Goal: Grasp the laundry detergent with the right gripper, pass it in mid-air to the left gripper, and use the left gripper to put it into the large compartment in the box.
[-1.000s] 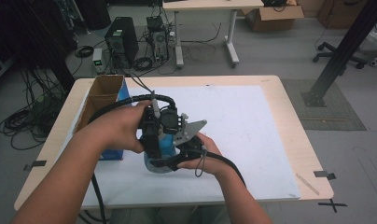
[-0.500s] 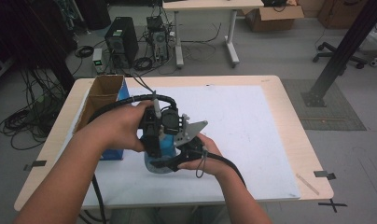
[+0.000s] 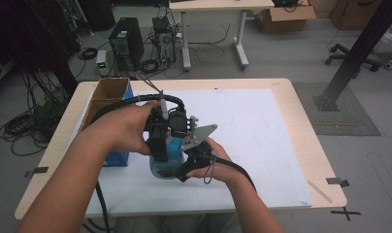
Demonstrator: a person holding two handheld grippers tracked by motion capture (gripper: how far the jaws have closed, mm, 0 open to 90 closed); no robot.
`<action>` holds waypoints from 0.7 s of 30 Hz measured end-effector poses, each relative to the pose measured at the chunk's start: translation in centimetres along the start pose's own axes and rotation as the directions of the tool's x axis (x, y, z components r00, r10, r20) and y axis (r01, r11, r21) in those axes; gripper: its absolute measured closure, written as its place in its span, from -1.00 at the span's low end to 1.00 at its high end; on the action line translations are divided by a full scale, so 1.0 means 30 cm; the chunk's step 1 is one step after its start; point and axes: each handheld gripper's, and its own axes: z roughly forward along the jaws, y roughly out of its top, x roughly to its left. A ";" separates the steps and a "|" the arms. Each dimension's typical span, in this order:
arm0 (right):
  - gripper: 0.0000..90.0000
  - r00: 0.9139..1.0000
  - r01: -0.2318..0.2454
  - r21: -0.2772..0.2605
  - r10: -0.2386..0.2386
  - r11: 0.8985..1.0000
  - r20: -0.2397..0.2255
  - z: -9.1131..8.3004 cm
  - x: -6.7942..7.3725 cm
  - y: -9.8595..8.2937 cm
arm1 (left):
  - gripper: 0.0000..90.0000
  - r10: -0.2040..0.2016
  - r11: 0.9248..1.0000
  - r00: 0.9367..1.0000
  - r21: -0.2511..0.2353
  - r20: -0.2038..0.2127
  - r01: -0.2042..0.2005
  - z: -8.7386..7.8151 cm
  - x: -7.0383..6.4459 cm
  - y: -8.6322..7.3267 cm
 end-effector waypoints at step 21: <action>-0.99 0.998 -0.047 0.007 0.047 0.999 0.039 -0.155 -0.034 -0.020 | -0.14 -0.046 0.999 0.999 0.007 0.022 0.046 -0.030 0.030 0.007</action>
